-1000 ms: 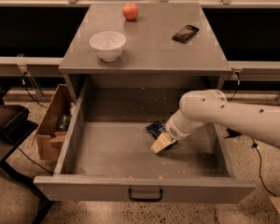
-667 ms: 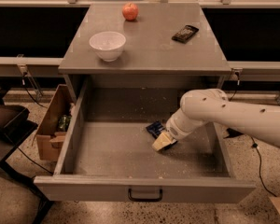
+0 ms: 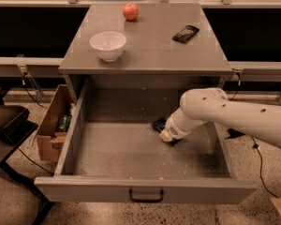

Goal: Pick rxbar blueberry from top drawer and place on counter

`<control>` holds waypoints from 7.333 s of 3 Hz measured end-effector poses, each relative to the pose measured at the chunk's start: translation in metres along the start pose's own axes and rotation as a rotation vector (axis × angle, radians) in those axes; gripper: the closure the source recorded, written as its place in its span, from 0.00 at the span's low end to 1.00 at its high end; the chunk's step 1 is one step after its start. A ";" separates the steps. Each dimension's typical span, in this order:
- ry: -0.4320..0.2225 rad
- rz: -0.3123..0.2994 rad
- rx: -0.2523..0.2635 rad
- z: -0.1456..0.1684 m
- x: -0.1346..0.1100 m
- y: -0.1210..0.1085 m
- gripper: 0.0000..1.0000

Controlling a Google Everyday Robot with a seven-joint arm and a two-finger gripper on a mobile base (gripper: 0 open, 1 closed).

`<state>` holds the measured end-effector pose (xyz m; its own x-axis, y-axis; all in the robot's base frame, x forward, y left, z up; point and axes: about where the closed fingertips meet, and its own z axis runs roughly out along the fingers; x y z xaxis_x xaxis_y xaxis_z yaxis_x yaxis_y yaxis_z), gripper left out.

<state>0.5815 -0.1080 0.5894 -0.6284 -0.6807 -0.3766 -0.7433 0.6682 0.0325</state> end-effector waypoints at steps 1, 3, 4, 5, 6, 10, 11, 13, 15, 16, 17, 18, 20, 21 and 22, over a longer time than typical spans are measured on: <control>0.000 0.000 0.000 -0.001 0.000 0.000 1.00; -0.001 0.000 0.000 -0.016 -0.007 0.000 1.00; -0.063 0.030 -0.026 -0.073 -0.008 -0.017 1.00; -0.115 0.030 -0.093 -0.127 -0.001 -0.047 1.00; -0.130 -0.012 -0.160 -0.163 -0.002 -0.077 1.00; -0.229 0.019 -0.106 -0.367 -0.064 -0.130 1.00; -0.261 0.019 -0.092 -0.352 -0.088 -0.138 1.00; -0.371 -0.080 -0.041 -0.326 -0.185 -0.147 1.00; -0.321 -0.116 0.013 -0.239 -0.274 -0.142 1.00; -0.278 -0.027 0.040 -0.192 -0.283 -0.157 1.00; -0.269 0.039 0.067 -0.169 -0.291 -0.166 1.00; -0.287 0.077 0.107 -0.166 -0.305 -0.172 1.00; -0.287 0.079 0.107 -0.165 -0.305 -0.172 0.51; -0.287 0.079 0.107 -0.165 -0.305 -0.172 0.27; -0.287 0.079 0.107 -0.165 -0.305 -0.172 0.05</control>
Offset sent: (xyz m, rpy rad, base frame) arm 0.0059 -0.0130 0.0466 0.1774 0.0446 0.0647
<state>0.8630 -0.0651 0.8516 -0.5812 -0.5232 -0.6233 -0.6569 0.7537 -0.0202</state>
